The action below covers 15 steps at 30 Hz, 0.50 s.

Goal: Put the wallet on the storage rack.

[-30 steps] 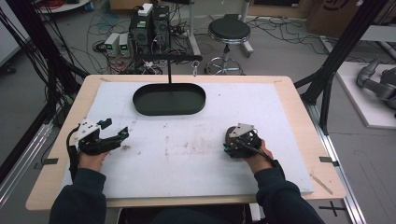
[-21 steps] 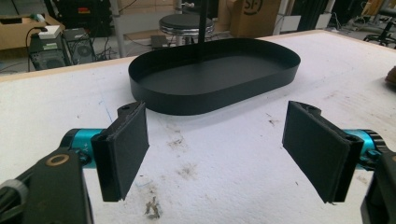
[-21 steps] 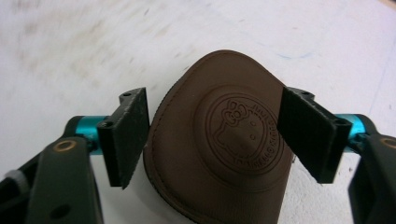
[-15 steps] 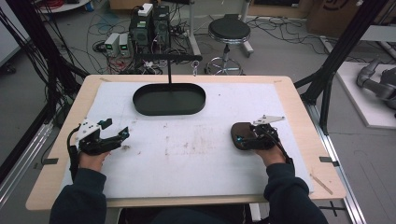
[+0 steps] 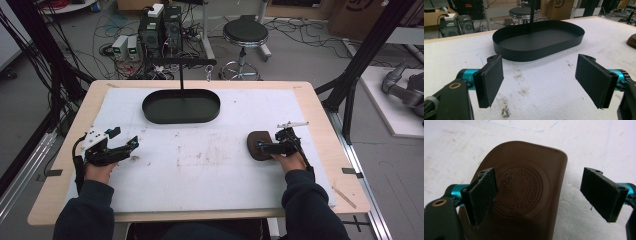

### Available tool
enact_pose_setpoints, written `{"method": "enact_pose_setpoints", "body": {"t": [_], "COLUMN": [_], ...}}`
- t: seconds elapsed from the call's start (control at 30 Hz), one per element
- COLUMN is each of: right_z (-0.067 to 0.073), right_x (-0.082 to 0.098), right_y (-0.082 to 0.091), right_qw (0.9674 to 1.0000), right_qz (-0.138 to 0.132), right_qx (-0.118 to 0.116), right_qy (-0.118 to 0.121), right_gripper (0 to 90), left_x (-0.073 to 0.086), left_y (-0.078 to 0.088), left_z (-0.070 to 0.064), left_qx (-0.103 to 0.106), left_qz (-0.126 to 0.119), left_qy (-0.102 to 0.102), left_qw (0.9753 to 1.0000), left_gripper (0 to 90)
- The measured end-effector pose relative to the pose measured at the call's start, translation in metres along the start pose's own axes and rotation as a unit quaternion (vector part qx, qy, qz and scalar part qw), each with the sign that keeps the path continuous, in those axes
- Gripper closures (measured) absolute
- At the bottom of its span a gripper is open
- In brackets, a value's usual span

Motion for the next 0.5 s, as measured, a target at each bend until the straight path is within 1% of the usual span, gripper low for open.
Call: {"method": "enact_pose_setpoints", "body": {"t": [0.03,0.07,0.1,0.13,0.17,0.2,0.23,0.27,0.3,0.33,0.37,0.4,0.43,0.47,0.5], "right_z": [-0.001,-0.001,-0.001,0.000,0.002,0.002,0.004,0.005,0.007,0.007,0.011,0.011,0.013,0.017,0.020], "right_x": [0.001,0.001,0.001,0.001,0.001,0.000,0.000,0.000,-0.001,-0.001,-0.002,-0.002,-0.003,-0.005,-0.006], "right_y": [-0.002,-0.003,-0.003,-0.003,-0.004,-0.004,-0.003,-0.002,-0.002,-0.002,-0.001,-0.001,-0.001,0.002,0.003], "right_qw": [0.9999,0.9997,0.9997,0.9995,0.9993,0.9993,0.9992,0.9990,0.9991,0.9991,0.9989,0.9989,0.9987,0.9975,0.9964], "right_qz": [0.001,0.001,0.001,0.001,0.004,0.004,0.004,0.004,0.002,0.002,-0.001,-0.001,-0.002,-0.006,-0.009], "right_qx": [-0.013,-0.022,-0.022,-0.027,-0.035,-0.036,-0.038,-0.043,-0.037,-0.037,-0.030,-0.030,-0.026,-0.013,-0.003], "right_qy": [-0.008,-0.012,-0.012,-0.013,-0.008,-0.004,0.004,0.011,0.018,0.018,0.036,0.036,0.044,0.069,0.085], "right_gripper": [13.7,13.7,13.7,13.8,15.5,17.0,21.4,23.1,23.4,23.4,25.2,25.2,26.1,28.4,29.3], "left_x": [0.000,0.000,0.000,0.000,0.000,0.000,0.000,0.000,0.000,0.000,0.000,0.000,0.000,0.000,0.000], "left_y": [0.000,-0.001,-0.001,-0.001,-0.001,-0.001,-0.002,-0.002,-0.002,-0.002,-0.001,-0.001,-0.001,-0.001,-0.001], "left_z": [0.000,-0.001,-0.001,-0.001,-0.001,-0.001,-0.001,-0.001,-0.001,-0.001,-0.001,-0.001,-0.001,0.000,0.000], "left_qx": [0.000,0.001,0.001,0.002,0.003,0.003,0.003,0.003,0.003,0.002,0.002,0.002,0.001,0.001,0.002], "left_qz": [0.000,0.000,0.000,0.000,0.000,0.000,0.000,0.000,0.000,0.001,0.000,0.000,0.000,-0.001,-0.001], "left_qy": [0.000,-0.001,-0.001,-0.002,-0.002,-0.002,-0.002,-0.002,-0.002,-0.002,-0.001,-0.001,-0.001,-0.002,-0.002], "left_qw": [1.0000,1.0000,1.0000,1.0000,1.0000,1.0000,1.0000,1.0000,1.0000,1.0000,1.0000,1.0000,1.0000,1.0000,1.0000], "left_gripper": [22.6,22.7,22.7,22.7,22.7,22.7,22.7,22.7,22.7,22.7,22.7,22.7,22.7,22.7,22.7]}}
Point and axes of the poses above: each handheld gripper's, and its own axes: y roughly backward along the jaws, x roughly out of its underside, z roughly to its left, the point moved 5 cm from there along -y, roughly forward along the jaws, and after that the axes turned 3 degrees about -y, right-handed, at the moved point
